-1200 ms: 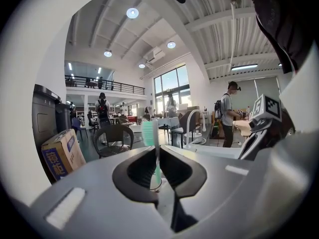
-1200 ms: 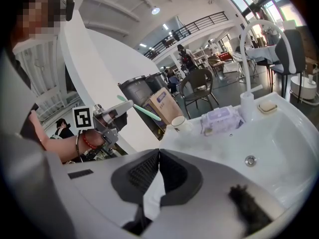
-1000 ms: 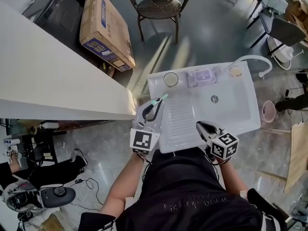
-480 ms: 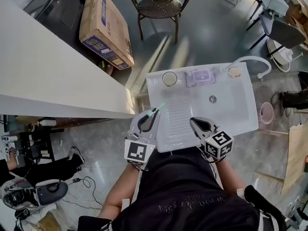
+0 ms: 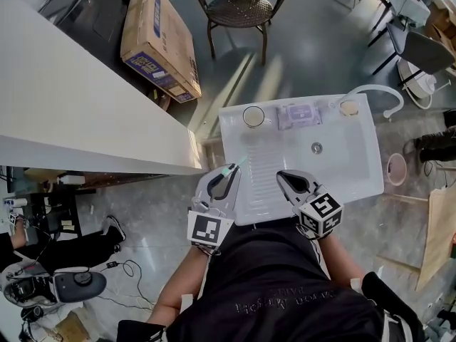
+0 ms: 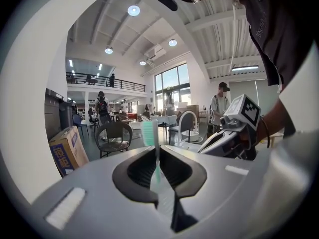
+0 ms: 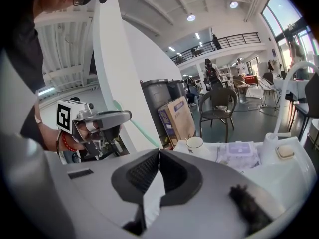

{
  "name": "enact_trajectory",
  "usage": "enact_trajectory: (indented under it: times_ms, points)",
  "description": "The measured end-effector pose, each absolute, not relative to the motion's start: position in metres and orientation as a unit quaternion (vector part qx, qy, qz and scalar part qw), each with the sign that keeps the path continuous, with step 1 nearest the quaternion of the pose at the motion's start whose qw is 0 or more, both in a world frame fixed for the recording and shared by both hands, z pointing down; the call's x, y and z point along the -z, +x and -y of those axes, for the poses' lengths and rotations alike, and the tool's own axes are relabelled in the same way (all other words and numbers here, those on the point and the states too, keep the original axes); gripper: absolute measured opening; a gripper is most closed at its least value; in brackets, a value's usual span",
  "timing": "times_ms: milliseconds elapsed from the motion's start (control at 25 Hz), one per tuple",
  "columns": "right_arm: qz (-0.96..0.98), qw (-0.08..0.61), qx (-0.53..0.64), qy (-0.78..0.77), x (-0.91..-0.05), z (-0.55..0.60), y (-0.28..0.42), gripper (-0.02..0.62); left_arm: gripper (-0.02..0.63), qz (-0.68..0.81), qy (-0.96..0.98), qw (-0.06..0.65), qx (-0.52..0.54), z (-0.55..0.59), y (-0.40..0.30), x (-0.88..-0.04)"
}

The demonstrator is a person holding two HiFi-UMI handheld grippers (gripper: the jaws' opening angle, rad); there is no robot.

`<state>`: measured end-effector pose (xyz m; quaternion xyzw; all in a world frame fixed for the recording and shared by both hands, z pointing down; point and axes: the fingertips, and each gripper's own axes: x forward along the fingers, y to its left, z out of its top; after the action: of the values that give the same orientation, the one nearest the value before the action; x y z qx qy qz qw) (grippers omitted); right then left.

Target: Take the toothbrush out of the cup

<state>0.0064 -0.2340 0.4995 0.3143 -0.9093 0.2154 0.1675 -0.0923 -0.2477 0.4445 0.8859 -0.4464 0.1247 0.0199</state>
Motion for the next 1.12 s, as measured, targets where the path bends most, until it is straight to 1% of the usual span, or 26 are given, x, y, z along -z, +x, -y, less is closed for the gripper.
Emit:
enact_trajectory:
  times_ms: [200, 320, 640, 840, 1120]
  points:
    - [0.911, 0.172, -0.212, 0.308, -0.499, 0.233, 0.003, 0.012, 0.032, 0.443, 0.889, 0.028, -0.115, 0.237, -0.095, -0.437]
    - [0.914, 0.168, -0.214, 0.302, -0.498, 0.233, 0.002, 0.012, 0.032, 0.447, 0.886, 0.044, -0.118, 0.233, -0.097, -0.441]
    - [0.920, 0.177, -0.201, 0.287, -0.497, 0.226, -0.005, 0.012, 0.032, 0.440, 0.887, 0.040, -0.131, 0.221, -0.094, -0.453]
    - [0.920, 0.188, -0.187, 0.289, -0.496, 0.221, -0.008, 0.011, 0.032, 0.445, 0.885, 0.050, -0.127, 0.217, -0.097, -0.454]
    - [0.917, 0.178, -0.200, 0.297, -0.495, 0.218, -0.006, 0.011, 0.032, 0.446, 0.886, 0.048, -0.118, 0.211, -0.098, -0.451]
